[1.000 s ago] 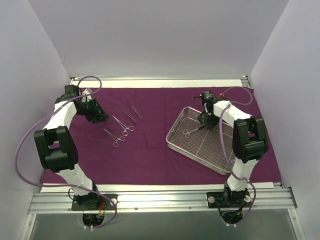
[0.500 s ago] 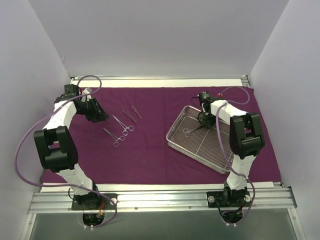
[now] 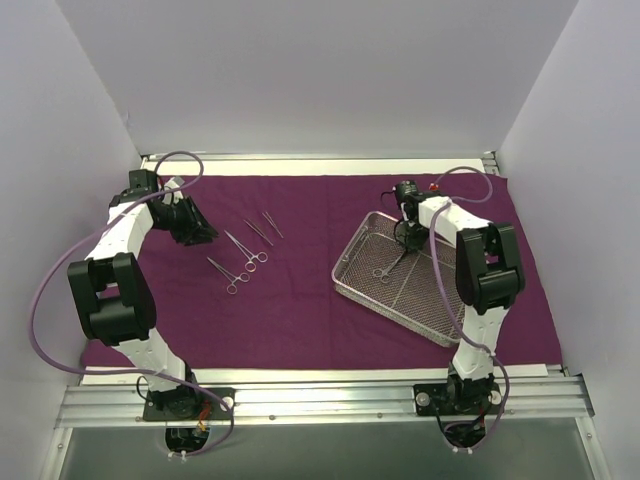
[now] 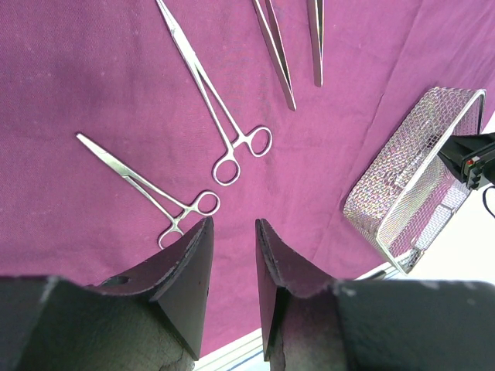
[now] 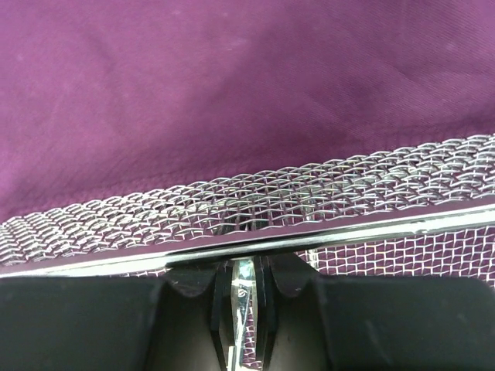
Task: Open and lay out the surgical kit
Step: Pick up the medical item from the container, then place the medical item in the surgical kit.
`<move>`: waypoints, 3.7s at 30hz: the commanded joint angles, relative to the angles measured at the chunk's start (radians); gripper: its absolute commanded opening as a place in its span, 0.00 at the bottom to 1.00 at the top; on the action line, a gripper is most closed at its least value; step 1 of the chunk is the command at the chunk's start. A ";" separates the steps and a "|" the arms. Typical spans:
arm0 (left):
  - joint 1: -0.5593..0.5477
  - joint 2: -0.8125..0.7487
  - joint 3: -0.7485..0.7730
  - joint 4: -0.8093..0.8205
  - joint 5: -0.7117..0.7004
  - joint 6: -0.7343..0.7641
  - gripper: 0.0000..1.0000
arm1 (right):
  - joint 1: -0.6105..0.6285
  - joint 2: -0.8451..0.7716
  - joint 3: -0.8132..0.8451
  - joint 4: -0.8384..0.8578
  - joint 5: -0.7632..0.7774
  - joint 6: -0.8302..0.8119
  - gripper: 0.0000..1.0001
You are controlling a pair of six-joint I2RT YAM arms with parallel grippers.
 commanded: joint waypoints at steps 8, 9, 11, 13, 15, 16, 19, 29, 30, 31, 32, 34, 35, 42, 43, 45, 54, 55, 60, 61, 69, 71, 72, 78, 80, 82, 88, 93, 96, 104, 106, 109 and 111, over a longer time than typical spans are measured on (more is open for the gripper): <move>-0.012 -0.054 0.027 0.009 0.038 0.027 0.38 | 0.050 -0.069 0.075 0.003 -0.050 -0.171 0.00; -0.016 -0.057 0.027 0.013 0.048 0.025 0.39 | 0.053 -0.080 0.074 0.012 -0.056 -0.198 0.00; -0.028 -0.063 0.036 0.024 0.066 0.024 0.40 | 0.053 -0.109 0.069 0.037 -0.083 -0.223 0.00; -0.054 -0.066 0.037 0.044 0.092 0.011 0.41 | 0.056 -0.126 0.053 0.049 -0.095 -0.247 0.00; -0.076 -0.062 0.050 0.055 0.141 0.002 0.41 | 0.056 -0.154 0.036 0.077 -0.094 -0.258 0.00; -0.106 -0.054 0.059 0.052 0.147 0.002 0.41 | 0.054 -0.161 0.017 0.086 -0.102 -0.267 0.00; -0.160 -0.042 0.099 0.053 0.155 -0.015 0.41 | 0.051 -0.183 0.002 0.113 -0.119 -0.281 0.00; -0.363 0.063 0.264 0.059 0.254 -0.015 0.43 | 0.048 -0.198 0.013 0.160 -0.180 -0.356 0.00; -0.378 0.086 0.272 0.066 0.267 -0.018 0.43 | 0.048 -0.204 0.005 0.163 -0.194 -0.362 0.00; -0.392 0.093 0.281 0.090 0.279 -0.025 0.43 | 0.048 -0.221 0.003 0.164 -0.198 -0.369 0.00; -0.409 0.101 0.286 0.101 0.288 -0.028 0.43 | 0.048 -0.230 0.002 0.158 -0.200 -0.372 0.00; -0.458 0.121 0.301 0.119 0.299 -0.032 0.44 | 0.044 -0.255 0.000 0.152 -0.211 -0.382 0.00; -0.475 0.129 0.315 0.125 0.301 -0.035 0.44 | 0.044 -0.262 0.002 0.147 -0.212 -0.387 0.00; -0.588 0.210 0.394 0.178 0.336 -0.071 0.45 | 0.028 -0.324 0.025 0.135 -0.293 -0.419 0.00; -0.610 0.222 0.411 0.162 0.338 -0.064 0.46 | 0.028 -0.333 0.026 0.132 -0.300 -0.422 0.00; -0.633 0.248 0.450 0.147 0.335 -0.059 0.46 | 0.028 -0.348 0.028 0.132 -0.321 -0.428 0.00; -0.723 0.282 0.421 0.191 0.345 -0.102 0.47 | 0.025 -0.407 0.026 0.143 -0.424 -0.415 0.00; -0.728 0.284 0.415 0.197 0.350 -0.114 0.47 | 0.024 -0.407 0.026 0.144 -0.442 -0.413 0.00; -0.769 0.308 0.428 0.205 0.364 -0.111 0.47 | 0.024 -0.422 0.023 0.153 -0.473 -0.405 0.00; -0.775 0.313 0.436 0.199 0.362 -0.104 0.47 | 0.024 -0.427 0.020 0.155 -0.479 -0.405 0.00; -0.802 0.317 0.447 0.173 0.296 -0.081 0.47 | 0.024 -0.457 0.014 0.149 -0.525 -0.404 0.00; -0.808 0.322 0.451 0.176 0.296 -0.084 0.47 | 0.024 -0.465 0.008 0.153 -0.528 -0.404 0.00; -0.809 0.330 0.456 0.175 0.295 -0.084 0.47 | 0.024 -0.465 0.006 0.152 -0.528 -0.404 0.00; -0.817 0.343 0.473 0.165 0.292 -0.082 0.47 | 0.021 -0.467 0.005 0.153 -0.537 -0.405 0.00; -0.818 0.348 0.478 0.162 0.292 -0.081 0.47 | 0.021 -0.465 0.002 0.160 -0.545 -0.405 0.00; -0.818 0.353 0.485 0.159 0.292 -0.079 0.47 | 0.019 -0.460 0.003 0.163 -0.553 -0.405 0.00; -0.821 0.365 0.494 0.158 0.316 -0.081 0.46 | 0.014 -0.453 0.005 0.169 -0.560 -0.405 0.00; -0.820 0.362 0.482 0.152 0.319 -0.079 0.41 | 0.007 -0.453 -0.006 0.181 -0.579 -0.395 0.00; -0.820 0.362 0.475 0.145 0.324 -0.078 0.36 | 0.007 -0.448 -0.006 0.186 -0.586 -0.395 0.00; -0.820 0.362 0.471 0.142 0.328 -0.079 0.02 | 0.007 -0.434 -0.003 0.193 -0.599 -0.389 0.00; -0.820 0.354 0.471 0.142 0.319 -0.076 0.02 | 0.008 -0.427 0.009 0.195 -0.603 -0.387 0.00; -0.806 0.331 0.450 0.112 0.264 -0.067 0.02 | 0.005 -0.417 0.055 0.154 -0.558 -0.390 0.43; -0.788 0.289 0.383 0.134 0.249 -0.071 0.02 | -0.001 -0.413 0.080 0.129 -0.511 -0.396 0.56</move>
